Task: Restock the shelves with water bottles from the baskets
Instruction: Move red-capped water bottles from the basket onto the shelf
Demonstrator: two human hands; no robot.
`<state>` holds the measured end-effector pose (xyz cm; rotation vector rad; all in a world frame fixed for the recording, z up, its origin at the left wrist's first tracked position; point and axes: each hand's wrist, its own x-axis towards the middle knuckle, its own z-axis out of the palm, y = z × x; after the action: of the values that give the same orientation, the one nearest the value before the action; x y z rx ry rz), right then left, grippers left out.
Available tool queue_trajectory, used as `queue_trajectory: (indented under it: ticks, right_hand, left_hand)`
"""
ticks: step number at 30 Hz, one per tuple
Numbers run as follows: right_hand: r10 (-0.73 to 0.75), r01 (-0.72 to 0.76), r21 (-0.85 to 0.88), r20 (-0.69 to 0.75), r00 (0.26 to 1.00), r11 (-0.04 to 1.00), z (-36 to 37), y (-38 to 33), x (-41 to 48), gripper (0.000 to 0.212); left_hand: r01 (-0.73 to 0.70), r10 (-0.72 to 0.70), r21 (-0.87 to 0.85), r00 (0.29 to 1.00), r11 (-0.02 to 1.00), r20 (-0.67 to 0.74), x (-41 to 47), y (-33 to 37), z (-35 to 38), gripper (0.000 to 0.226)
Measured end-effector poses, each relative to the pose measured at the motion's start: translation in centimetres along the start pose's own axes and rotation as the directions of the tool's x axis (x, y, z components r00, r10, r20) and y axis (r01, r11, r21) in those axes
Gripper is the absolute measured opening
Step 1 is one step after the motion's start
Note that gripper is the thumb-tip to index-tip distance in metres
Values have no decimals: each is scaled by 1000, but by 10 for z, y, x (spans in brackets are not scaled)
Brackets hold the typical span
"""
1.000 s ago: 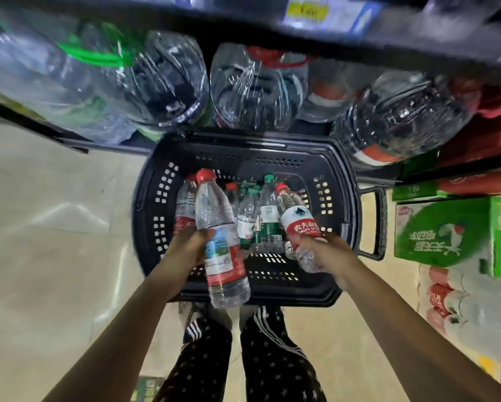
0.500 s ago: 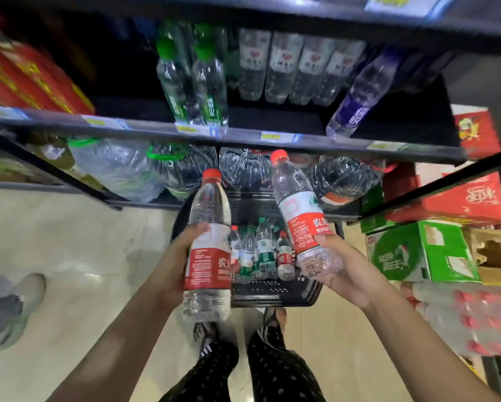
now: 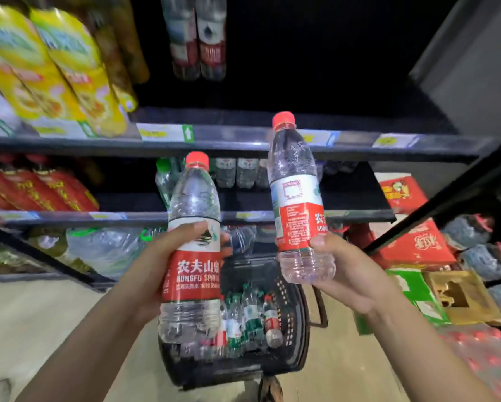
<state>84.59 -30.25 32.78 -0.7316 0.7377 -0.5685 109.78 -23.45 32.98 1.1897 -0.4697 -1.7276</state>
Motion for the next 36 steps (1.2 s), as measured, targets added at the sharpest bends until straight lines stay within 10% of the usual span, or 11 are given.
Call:
queue_trajectory:
  ticks: [5, 10, 20, 24, 27, 36]
  right_hand:
    - [-68, 68, -43, -6, 998, 997, 17, -59, 20, 83]
    - [-128, 136, -135, 67, 989, 981, 36, -111, 58, 17]
    - [-182, 157, -417, -20, 983, 895, 31, -171, 198, 43]
    - [-250, 142, -518, -145, 957, 844, 25, -176, 243, 77]
    - [-297, 151, -555, -183, 937, 818, 22, -167, 263, 47]
    - [-382, 276, -545, -89, 920, 792, 9, -156, 278, 80]
  left_hand:
    - [-172, 178, 71, 980, 982, -93, 11, 61, 31, 59]
    - [-364, 380, 145, 918, 920, -112, 43, 122, 46, 38]
    - [-577, 595, 144, 783, 804, -180, 154, 200, 23, 11]
    - [-640, 631, 70, 724, 765, -279, 187, 217, 13, 40]
    - [-713, 723, 128, 663, 689, -196, 203, 216, 6, 39]
    - [-681, 708, 392, 699, 619, 96, 207, 207, -29, 55]
